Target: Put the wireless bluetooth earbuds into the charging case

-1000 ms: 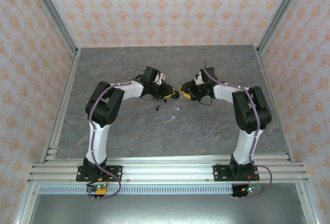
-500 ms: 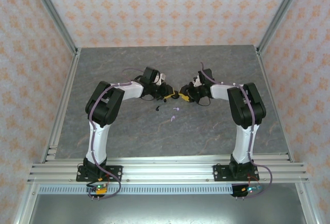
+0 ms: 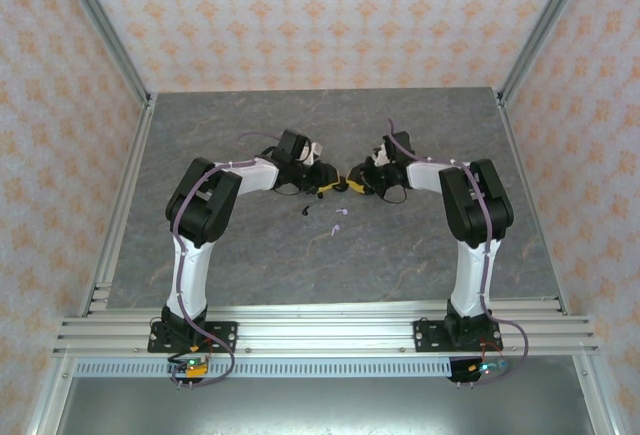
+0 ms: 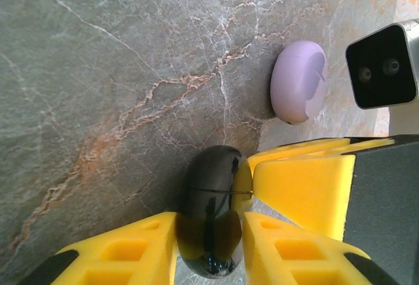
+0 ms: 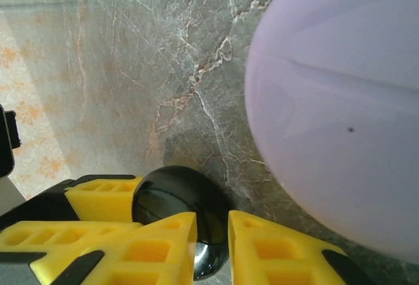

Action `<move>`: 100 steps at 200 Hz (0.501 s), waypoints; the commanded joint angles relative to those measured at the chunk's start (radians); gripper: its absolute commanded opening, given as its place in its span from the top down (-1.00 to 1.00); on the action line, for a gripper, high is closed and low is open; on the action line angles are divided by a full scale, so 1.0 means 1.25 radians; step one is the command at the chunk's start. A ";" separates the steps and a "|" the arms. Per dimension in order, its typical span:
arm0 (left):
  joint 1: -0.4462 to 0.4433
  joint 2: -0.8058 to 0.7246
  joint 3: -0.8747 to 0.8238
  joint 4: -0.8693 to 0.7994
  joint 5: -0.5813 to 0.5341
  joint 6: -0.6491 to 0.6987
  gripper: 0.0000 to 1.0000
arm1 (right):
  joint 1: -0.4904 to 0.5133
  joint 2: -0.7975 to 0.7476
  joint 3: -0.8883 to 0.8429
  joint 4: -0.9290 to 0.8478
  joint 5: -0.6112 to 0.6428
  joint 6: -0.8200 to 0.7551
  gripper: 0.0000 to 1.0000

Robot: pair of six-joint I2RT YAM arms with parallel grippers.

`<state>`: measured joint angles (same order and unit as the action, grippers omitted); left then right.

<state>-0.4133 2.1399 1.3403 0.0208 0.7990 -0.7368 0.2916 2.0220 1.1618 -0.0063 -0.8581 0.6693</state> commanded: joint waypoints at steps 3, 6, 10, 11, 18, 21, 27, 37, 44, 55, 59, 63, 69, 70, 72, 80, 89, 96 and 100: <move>-0.019 -0.002 0.017 0.006 0.026 -0.006 0.36 | 0.007 0.026 0.009 -0.022 0.011 -0.005 0.60; -0.019 -0.002 0.018 0.005 0.027 -0.006 0.36 | 0.007 0.027 0.008 -0.023 0.010 -0.005 0.60; -0.020 0.000 0.019 0.004 0.026 -0.006 0.35 | 0.007 0.027 0.009 -0.022 0.010 -0.005 0.60; -0.020 0.001 0.019 0.004 0.026 -0.006 0.35 | 0.007 0.027 0.009 -0.022 0.010 -0.005 0.60; -0.021 0.001 0.021 0.001 0.026 -0.005 0.34 | 0.007 0.027 0.009 -0.023 0.010 -0.005 0.60; -0.021 0.002 0.022 0.002 0.026 -0.005 0.33 | 0.007 0.026 0.009 -0.022 0.010 -0.004 0.60; -0.022 0.003 0.021 0.000 0.026 -0.005 0.33 | 0.007 0.027 0.009 -0.023 0.009 -0.005 0.60; -0.023 0.004 0.023 -0.001 0.024 -0.007 0.33 | 0.006 0.025 0.008 -0.022 0.009 -0.005 0.60; -0.023 0.004 0.023 -0.003 0.021 -0.007 0.35 | 0.007 0.025 0.008 -0.024 0.009 -0.005 0.60; -0.023 0.003 0.022 -0.007 0.016 -0.007 0.38 | 0.007 0.023 0.008 -0.023 0.010 -0.005 0.60; -0.022 0.003 0.021 -0.008 0.014 -0.006 0.39 | 0.007 0.023 0.008 -0.024 0.010 -0.006 0.60; -0.022 0.001 0.021 -0.010 0.010 -0.005 0.41 | 0.007 0.021 0.007 -0.026 0.010 -0.006 0.60; -0.022 0.000 0.021 -0.014 0.005 -0.003 0.43 | 0.007 0.018 0.007 -0.026 0.011 -0.007 0.60; -0.023 0.000 0.021 -0.016 0.004 -0.002 0.44 | 0.007 0.018 0.006 -0.027 0.012 -0.008 0.60; -0.023 -0.002 0.022 -0.016 0.002 -0.002 0.45 | 0.007 0.017 0.005 -0.027 0.013 -0.008 0.60; -0.022 -0.004 0.022 -0.021 -0.004 0.000 0.51 | 0.007 0.012 0.004 -0.030 0.019 -0.010 0.60; -0.023 -0.009 0.022 -0.025 -0.008 0.003 0.53 | 0.006 0.002 -0.002 -0.034 0.028 -0.010 0.59; -0.022 -0.013 0.024 -0.031 -0.011 0.007 0.55 | 0.005 -0.007 -0.006 -0.032 0.032 -0.011 0.59; -0.023 -0.015 0.024 -0.033 -0.012 0.009 0.55 | 0.004 -0.014 -0.009 -0.031 0.032 -0.011 0.59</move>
<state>-0.4385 2.1403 1.3445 0.0097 0.8070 -0.7364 0.2916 2.0319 1.1625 -0.0074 -0.8566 0.6689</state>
